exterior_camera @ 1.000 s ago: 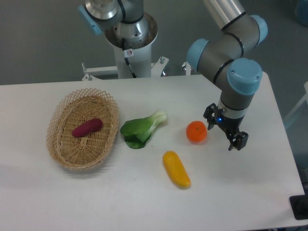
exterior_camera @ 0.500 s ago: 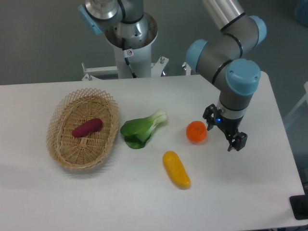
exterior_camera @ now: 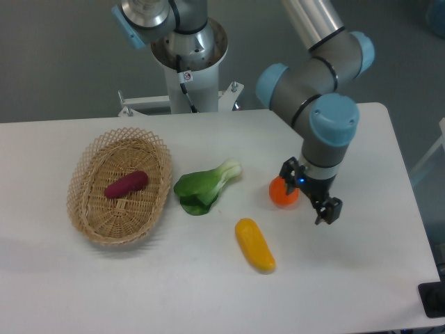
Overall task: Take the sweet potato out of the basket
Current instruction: 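Move the gripper over the bok choy toward the wicker basket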
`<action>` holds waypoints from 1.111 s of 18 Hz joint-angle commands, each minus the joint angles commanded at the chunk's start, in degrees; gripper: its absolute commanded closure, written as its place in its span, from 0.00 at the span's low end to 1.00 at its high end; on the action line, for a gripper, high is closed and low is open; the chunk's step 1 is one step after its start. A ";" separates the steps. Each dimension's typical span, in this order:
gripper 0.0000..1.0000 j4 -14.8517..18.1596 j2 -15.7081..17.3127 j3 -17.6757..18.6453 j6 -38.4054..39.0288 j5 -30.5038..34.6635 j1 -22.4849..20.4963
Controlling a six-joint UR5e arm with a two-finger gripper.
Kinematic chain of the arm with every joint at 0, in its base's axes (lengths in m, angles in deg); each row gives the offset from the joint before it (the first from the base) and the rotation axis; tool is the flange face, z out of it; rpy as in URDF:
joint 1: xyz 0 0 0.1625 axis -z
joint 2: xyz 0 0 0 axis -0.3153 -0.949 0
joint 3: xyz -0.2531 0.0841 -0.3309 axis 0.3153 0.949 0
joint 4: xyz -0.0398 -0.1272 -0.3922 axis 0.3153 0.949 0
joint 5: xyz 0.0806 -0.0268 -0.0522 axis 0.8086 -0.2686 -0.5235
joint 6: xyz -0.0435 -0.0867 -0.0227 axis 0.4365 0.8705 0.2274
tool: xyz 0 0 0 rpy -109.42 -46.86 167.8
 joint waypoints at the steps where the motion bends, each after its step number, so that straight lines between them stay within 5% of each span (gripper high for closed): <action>1: 0.00 0.00 0.44 0.27 1.58 0.00 0.88; 10: 0.00 0.18 4.75 4.48 15.38 -0.09 12.56; 20: 0.00 -0.09 12.48 14.85 22.15 -2.64 23.90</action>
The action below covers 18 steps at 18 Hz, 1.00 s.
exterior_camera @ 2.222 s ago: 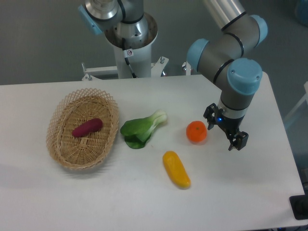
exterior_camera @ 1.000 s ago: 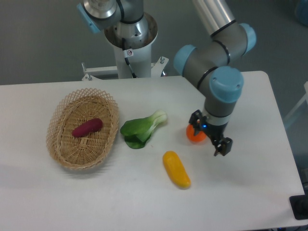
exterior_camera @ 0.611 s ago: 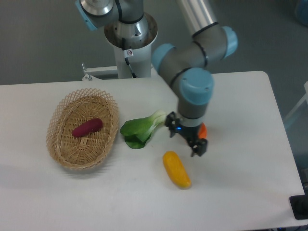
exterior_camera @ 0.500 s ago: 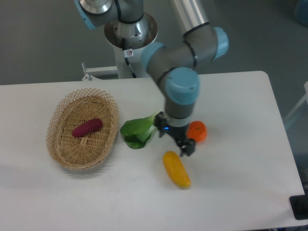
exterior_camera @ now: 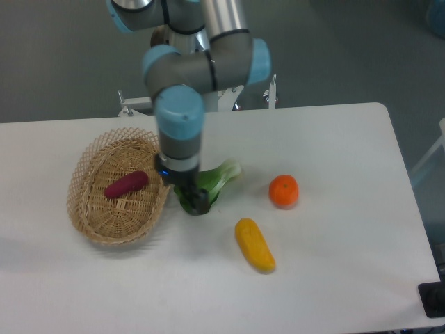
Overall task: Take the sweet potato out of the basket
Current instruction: 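Move the gripper over the bok choy toward the wicker basket, then lower the gripper into the basket and close on the purple sweet potato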
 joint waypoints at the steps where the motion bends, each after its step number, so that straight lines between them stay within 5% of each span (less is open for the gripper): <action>1: 0.00 0.00 0.35 0.88 0.53 0.00 0.97; 9: 0.00 -0.35 -0.34 3.87 2.73 -0.09 4.84; 14: 0.00 -5.97 -4.56 4.14 6.15 0.17 6.95; 18: 0.00 -6.24 -6.06 4.40 6.51 0.26 7.39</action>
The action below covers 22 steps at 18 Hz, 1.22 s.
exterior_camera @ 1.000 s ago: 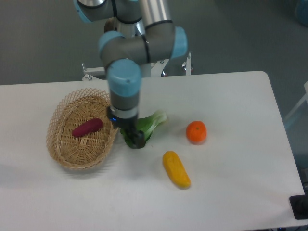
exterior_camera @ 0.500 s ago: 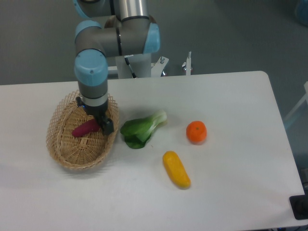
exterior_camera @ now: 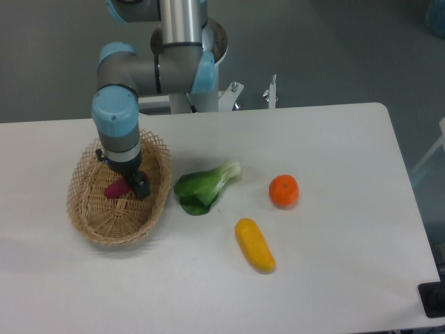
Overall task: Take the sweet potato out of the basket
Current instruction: 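Lower the gripper into the basket and close on the purple sweet potato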
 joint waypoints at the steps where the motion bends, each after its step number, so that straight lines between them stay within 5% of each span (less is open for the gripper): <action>1: 0.00 0.00 0.00 0.17 0.00 0.09 0.09; 8: 0.01 -0.26 -0.62 0.62 0.87 0.00 0.18; 19: 0.65 -0.26 -0.09 0.35 3.16 0.09 0.44; 22: 0.72 -0.09 0.61 -0.09 3.08 0.18 0.35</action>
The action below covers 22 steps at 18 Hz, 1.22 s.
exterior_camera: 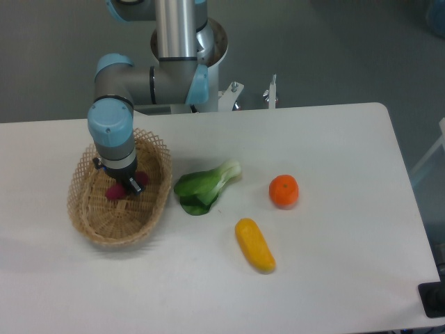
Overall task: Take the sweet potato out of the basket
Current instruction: 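Lower the gripper into the basket and close on the purple sweet potato, then lift the sweet potato out of the basket and carry it past the bok choy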
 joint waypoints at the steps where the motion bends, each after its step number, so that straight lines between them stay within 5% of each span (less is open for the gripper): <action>1: 0.74 0.00 0.09 -0.09 0.00 -0.09 -0.09; 9: 0.74 0.97 1.67 -3.34 0.00 0.09 -2.02; 22: 0.73 1.05 5.98 -7.03 -7.11 0.09 -15.20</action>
